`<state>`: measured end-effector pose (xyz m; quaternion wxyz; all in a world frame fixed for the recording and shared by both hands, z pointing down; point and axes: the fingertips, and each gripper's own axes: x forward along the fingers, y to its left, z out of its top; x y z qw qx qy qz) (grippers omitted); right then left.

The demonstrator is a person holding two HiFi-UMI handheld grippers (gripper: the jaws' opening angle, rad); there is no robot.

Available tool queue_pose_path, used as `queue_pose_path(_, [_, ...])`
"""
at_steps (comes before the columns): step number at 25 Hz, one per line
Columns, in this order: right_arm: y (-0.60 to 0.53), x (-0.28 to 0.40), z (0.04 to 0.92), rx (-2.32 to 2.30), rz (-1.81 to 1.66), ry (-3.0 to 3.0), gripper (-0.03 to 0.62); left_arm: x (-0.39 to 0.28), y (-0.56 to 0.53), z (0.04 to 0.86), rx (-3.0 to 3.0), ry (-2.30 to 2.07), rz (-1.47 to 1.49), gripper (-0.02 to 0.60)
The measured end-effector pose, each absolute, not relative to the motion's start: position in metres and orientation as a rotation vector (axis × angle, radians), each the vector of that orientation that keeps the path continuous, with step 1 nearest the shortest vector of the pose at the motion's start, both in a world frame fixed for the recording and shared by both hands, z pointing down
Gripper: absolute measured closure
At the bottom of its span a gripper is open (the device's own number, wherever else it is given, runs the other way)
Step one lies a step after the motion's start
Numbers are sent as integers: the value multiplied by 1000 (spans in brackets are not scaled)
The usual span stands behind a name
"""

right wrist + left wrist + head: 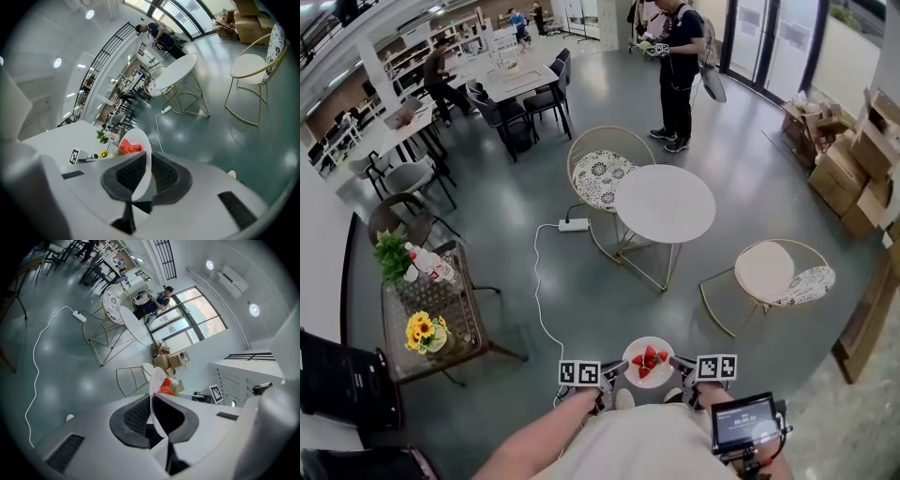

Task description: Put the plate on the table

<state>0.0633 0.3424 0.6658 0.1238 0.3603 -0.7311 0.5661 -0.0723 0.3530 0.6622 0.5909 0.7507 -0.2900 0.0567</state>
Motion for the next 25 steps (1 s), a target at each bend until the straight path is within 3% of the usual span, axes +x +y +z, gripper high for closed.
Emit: queue_pose_path(25, [260,-12,675,801,1603,-2172,563,-143,300,671,1632,-856,16,561])
